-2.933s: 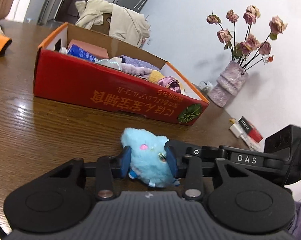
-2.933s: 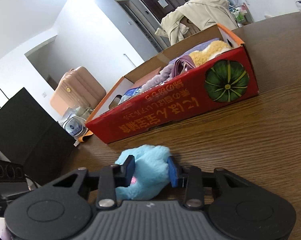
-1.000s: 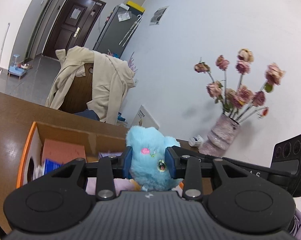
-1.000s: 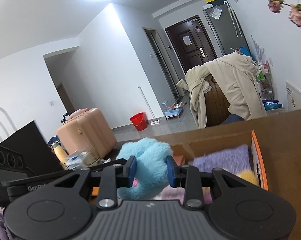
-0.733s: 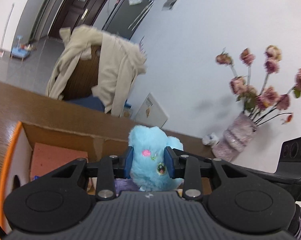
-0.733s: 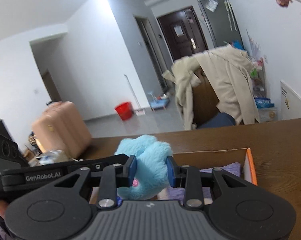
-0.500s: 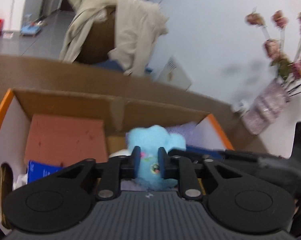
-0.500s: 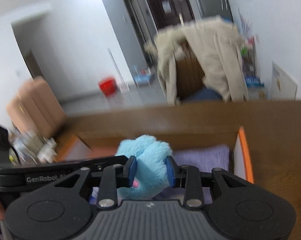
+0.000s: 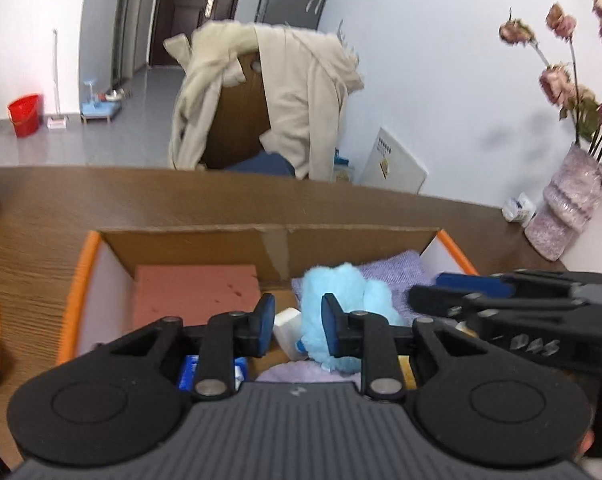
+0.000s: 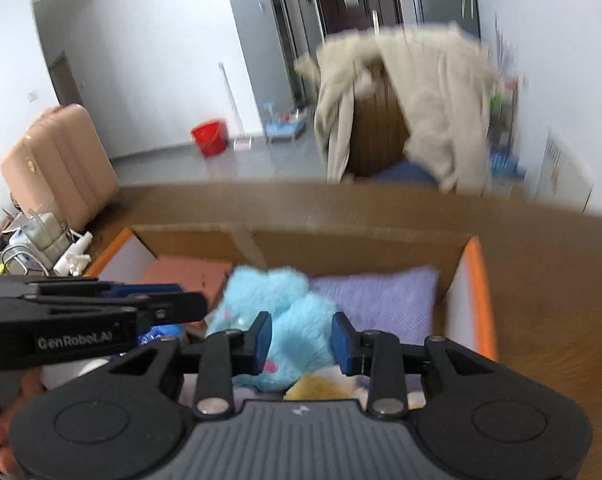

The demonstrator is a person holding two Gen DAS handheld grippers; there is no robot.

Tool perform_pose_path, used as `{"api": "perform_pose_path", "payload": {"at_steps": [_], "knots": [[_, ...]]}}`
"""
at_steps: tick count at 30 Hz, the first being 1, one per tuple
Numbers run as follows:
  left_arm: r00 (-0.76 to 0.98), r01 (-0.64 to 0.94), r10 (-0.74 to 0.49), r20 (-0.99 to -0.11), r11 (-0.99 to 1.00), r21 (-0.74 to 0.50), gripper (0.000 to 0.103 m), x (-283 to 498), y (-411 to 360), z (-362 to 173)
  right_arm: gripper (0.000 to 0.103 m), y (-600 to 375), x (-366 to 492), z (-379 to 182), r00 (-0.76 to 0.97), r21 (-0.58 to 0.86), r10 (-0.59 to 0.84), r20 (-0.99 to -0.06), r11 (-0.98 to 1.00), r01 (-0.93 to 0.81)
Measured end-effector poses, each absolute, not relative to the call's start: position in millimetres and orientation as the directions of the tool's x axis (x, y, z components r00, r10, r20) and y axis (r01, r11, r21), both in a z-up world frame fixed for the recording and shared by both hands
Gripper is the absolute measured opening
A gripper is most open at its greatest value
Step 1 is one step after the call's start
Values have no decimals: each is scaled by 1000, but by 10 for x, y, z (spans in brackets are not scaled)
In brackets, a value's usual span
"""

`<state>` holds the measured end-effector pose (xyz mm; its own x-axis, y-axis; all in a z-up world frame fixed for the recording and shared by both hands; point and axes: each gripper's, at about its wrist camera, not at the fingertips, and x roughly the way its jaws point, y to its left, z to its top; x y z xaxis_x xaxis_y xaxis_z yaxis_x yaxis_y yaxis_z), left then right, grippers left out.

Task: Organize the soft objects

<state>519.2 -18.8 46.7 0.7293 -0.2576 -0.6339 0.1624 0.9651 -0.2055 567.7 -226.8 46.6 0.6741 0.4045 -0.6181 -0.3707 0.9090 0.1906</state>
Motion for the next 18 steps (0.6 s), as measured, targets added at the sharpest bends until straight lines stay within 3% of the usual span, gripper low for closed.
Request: {"api": "perform_pose_path", "payload": {"at_steps": [12,15,18], "knots": [[826,128,-163,-540,987,-101,46,4190,198,1150,53,-2754,4705,1278,771,90,339,-539,933,-348],[833,103,-146,-534,989,-109,48,4038,239,1191,53,-2871,4517,1324,783,72,301,-544,947,-313],[846,102,-136,-516,990,-94,58,3874,212,1237,54,-2920,4317,1360,796,69,287,-533,952,-297]]}}
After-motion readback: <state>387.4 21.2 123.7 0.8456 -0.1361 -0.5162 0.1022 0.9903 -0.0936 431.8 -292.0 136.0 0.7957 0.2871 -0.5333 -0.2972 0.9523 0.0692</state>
